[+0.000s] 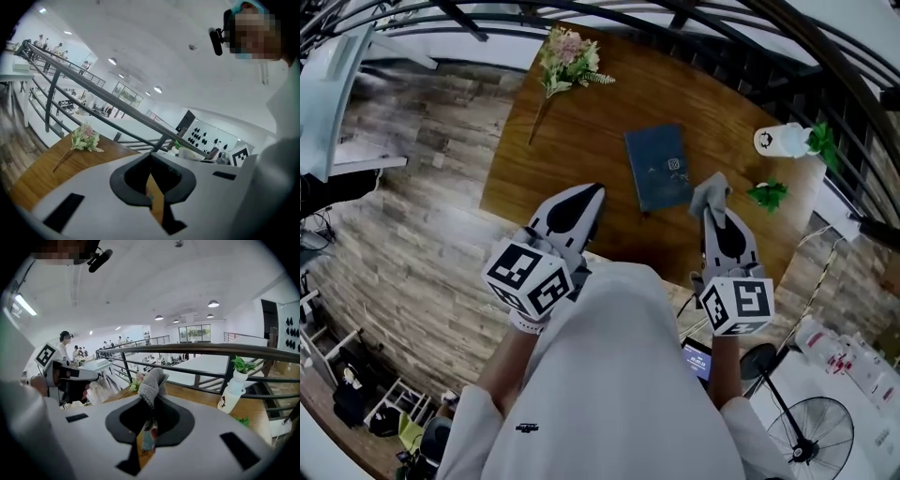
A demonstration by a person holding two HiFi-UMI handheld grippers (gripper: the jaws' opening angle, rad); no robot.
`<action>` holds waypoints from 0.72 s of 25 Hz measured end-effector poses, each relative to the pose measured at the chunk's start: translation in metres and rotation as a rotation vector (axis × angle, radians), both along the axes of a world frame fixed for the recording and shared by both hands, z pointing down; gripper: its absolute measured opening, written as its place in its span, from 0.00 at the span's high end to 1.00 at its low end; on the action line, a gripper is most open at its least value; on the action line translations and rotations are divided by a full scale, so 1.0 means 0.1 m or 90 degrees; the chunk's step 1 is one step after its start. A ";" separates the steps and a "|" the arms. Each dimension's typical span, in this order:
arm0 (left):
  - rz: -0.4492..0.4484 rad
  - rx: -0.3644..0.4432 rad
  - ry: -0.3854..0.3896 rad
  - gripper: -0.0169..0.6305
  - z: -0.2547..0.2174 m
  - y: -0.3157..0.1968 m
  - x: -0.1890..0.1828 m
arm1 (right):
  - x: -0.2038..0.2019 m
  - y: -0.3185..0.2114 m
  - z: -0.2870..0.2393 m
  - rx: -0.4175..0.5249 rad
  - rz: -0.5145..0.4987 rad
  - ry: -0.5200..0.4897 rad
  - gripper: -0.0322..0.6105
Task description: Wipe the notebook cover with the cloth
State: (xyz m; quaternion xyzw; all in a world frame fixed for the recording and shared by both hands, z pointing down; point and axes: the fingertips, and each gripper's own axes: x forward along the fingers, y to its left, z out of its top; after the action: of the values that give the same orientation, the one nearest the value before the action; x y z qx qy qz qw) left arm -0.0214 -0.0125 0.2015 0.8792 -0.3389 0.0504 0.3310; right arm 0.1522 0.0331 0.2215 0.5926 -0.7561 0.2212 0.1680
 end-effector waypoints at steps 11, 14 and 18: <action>0.004 0.113 -0.042 0.95 -0.49 0.08 -0.08 | 0.08 0.26 -0.66 0.110 0.039 -0.020 0.90; 0.015 0.125 -0.050 0.95 -0.57 0.09 -0.05 | 0.09 0.31 -0.76 0.140 0.049 -0.027 0.90; 0.025 0.139 -0.054 0.95 -0.63 0.10 0.02 | 0.12 0.36 -0.84 0.165 0.061 -0.032 0.90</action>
State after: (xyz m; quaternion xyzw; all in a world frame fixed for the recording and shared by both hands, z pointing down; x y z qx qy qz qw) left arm -0.0197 -0.0023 0.1384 0.9137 -0.3386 0.0565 0.2176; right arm 0.1642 0.0691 0.1372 0.6391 -0.7531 0.1439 0.0604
